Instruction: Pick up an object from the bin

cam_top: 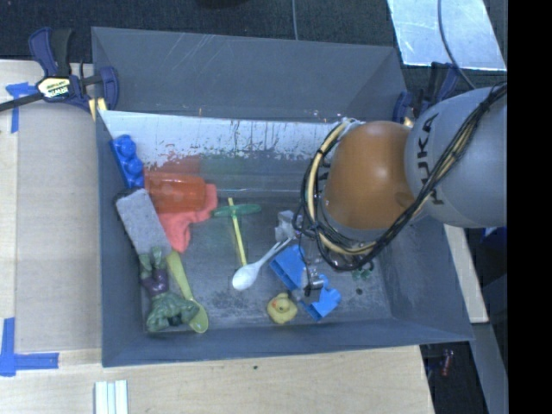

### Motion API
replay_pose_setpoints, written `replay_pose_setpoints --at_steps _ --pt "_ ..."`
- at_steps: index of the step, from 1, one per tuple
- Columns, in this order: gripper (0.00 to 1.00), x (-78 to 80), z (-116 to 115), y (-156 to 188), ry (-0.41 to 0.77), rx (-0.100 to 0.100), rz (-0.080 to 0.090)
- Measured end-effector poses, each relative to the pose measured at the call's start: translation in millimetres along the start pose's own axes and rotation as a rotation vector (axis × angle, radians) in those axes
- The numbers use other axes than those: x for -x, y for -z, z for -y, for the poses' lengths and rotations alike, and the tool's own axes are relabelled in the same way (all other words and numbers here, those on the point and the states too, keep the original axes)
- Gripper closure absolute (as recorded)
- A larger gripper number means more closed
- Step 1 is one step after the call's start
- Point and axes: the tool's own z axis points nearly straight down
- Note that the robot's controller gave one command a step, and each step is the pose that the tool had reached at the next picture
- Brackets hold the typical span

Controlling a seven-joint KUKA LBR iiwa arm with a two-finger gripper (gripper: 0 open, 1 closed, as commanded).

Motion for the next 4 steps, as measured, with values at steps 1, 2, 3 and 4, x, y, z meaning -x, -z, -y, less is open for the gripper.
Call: replay_pose_setpoints --at_steps 1,2,3,4 --pt "0.0 8.4 2.6 -20.8 0.361 0.0 0.002" --pt "1.0 39.5 -14.7 -32.9 0.281 0.001 0.002" --pt "1.0 39.5 -14.6 -32.6 0.28 0.001 0.002" --pt "1.0 39.1 -18.2 34.1 0.282 0.002 -0.002"
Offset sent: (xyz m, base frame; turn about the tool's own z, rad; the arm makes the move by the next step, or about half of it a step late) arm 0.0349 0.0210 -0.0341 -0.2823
